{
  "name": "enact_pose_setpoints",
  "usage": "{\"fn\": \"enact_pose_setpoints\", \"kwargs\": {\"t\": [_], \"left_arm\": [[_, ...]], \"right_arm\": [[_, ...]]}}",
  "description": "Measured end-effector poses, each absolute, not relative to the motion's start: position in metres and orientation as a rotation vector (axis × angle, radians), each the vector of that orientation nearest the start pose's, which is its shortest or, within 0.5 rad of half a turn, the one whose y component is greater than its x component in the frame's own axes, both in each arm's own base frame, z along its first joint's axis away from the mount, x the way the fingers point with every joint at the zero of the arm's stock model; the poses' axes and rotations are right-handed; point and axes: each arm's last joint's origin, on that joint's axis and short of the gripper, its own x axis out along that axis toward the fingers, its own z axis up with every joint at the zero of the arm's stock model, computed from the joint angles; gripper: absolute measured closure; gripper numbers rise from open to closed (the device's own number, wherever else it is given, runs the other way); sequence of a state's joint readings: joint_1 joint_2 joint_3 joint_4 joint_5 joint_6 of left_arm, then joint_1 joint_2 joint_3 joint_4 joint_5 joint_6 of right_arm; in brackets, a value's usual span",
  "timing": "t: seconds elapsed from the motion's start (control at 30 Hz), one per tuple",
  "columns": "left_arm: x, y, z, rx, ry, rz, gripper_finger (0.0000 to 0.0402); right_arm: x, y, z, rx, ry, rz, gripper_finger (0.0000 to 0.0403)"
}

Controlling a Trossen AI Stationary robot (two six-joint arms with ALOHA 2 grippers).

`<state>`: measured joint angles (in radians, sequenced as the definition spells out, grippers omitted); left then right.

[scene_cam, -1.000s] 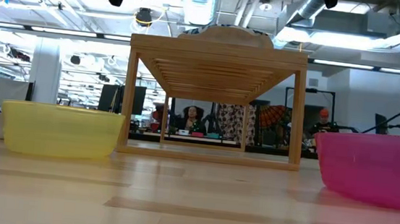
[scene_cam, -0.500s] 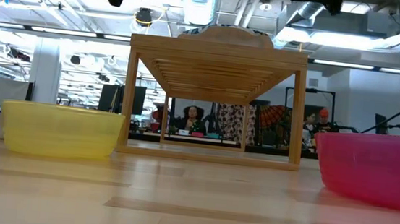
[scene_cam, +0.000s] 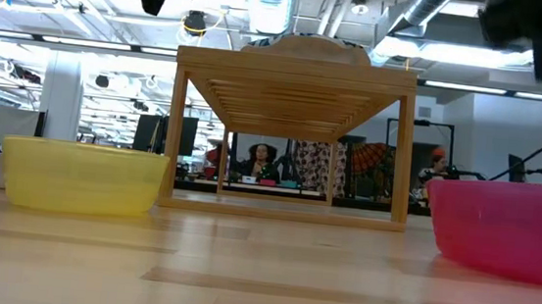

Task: Place and stack bowls onto a shelf
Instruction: Stack the violet bowl on top of the blue bowl on the shelf

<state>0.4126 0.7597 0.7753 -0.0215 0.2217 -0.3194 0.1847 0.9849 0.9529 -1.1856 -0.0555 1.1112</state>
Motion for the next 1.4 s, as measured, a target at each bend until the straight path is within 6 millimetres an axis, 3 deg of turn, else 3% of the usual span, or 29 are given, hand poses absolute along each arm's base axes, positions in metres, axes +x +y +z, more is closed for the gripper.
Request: {"fn": "enact_pose_setpoints", "kwargs": {"t": [0.17, 0.27, 0.53, 0.93, 1.17, 1.4], "left_arm": [[0.157, 0.062, 0.348, -0.322, -0.020, 0.192, 0.0228], [0.157, 0.062, 0.348, -0.322, -0.018, 0.193, 0.0228], [0.157, 0.063, 0.347, -0.323, -0.018, 0.237, 0.0228], [0.157, 0.063, 0.347, -0.325, -0.013, 0.244, 0.0228], [0.157, 0.063, 0.346, -0.332, -0.009, 0.244, 0.0228], [0.157, 0.063, 0.346, -0.333, -0.008, 0.244, 0.0228]], "right_arm": [[0.149, 0.038, 0.238, 0.972, 1.314, -0.711, 0.0160], [0.150, 0.039, 0.223, 1.005, 1.335, -0.806, 0.0160], [0.168, 0.037, 0.206, 0.992, 1.304, -0.897, 0.0160], [0.189, 0.034, 0.174, 0.845, 1.448, -0.966, 0.0185], [0.193, 0.035, 0.164, 0.811, 1.488, -0.989, 0.0236], [0.194, 0.035, 0.163, 0.784, 1.498, -0.950, 0.0339]]}}
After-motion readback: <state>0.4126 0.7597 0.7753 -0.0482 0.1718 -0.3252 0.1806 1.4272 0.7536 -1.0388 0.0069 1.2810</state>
